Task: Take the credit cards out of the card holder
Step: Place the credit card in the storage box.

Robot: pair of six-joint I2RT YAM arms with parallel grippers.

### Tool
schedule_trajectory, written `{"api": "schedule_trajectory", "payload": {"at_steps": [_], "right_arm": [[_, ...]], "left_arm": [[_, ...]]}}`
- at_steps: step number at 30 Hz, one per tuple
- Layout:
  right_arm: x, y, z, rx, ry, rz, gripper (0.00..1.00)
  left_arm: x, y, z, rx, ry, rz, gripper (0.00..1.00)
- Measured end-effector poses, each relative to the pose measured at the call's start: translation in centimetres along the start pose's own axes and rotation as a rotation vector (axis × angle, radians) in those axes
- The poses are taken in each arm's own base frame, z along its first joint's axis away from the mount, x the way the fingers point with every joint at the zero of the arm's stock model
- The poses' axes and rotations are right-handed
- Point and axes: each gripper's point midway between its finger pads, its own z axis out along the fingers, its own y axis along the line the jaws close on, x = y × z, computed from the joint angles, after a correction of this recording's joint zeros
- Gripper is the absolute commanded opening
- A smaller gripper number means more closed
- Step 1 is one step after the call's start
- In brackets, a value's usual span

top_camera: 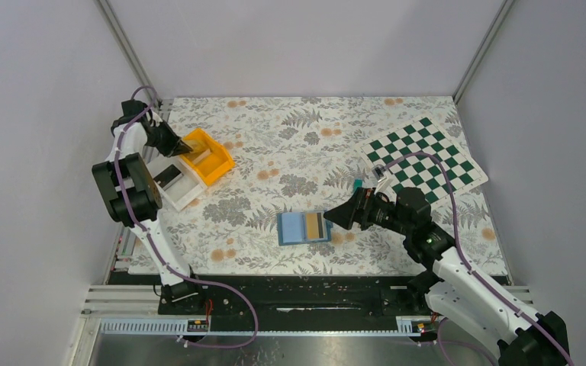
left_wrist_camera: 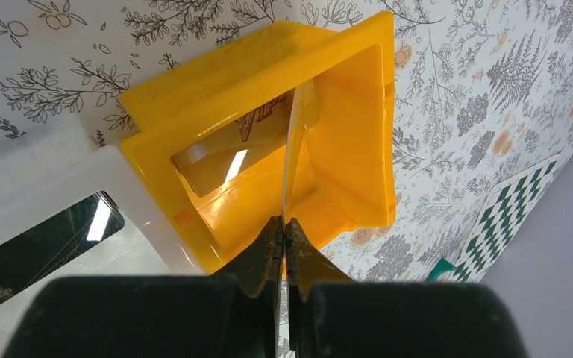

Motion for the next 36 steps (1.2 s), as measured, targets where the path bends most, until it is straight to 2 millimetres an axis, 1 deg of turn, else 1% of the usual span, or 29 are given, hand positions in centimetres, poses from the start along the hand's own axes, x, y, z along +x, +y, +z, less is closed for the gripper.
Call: {"api": "schedule_trajectory", "payload": {"at_steps": [2, 4, 7, 15, 22, 25, 28, 33, 36], "right_arm": [[0.1, -0.1, 0.1, 0.004, 0.004, 0.003, 0.99], [0.1, -0.2, 0.1, 0.006, 0.005, 0.004, 0.99], [0.1, -0.2, 0.1, 0.006, 0.005, 0.004, 0.99], [0.1, -0.2, 0.1, 0.007, 0.005, 0.005, 0.99], [0.1, -0.2, 0.0, 0.006, 0.004, 0.004, 0.99], [0.3, -0.3, 0.0, 0.014, 0.01, 0.009, 0.99], [0.4, -0.6, 0.0, 0.028, 0.014, 0.015, 0.99], [0.6, -1.0, 0.0, 0.045, 0.021, 0.023, 0.99], [0.8, -1.2, 0.1, 0.054, 0.03, 0.026, 0.99]], "left_arm": [[0.1, 0.0, 0.0, 0.002, 0.005, -0.002, 0.04], [0.1, 0.0, 0.0, 0.002, 0.006, -0.003, 0.09], [0.1, 0.1, 0.0, -0.008, 0.006, -0.006, 0.14], [-0.3, 1.3, 0.0, -0.074, -0.02, -0.01, 0.23], [-0.6, 1.4, 0.2, -0.097, -0.038, -0.013, 0.29], [-0.7, 1.6, 0.2, -0.106, -0.045, -0.017, 0.35], [-0.8, 1.7, 0.2, -0.114, -0.051, -0.021, 0.39], [-1.1, 1.4, -0.1, -0.111, -0.066, -0.023, 0.44], [-1.3, 0.6, -0.9, -0.096, -0.084, -0.016, 0.51]]}}
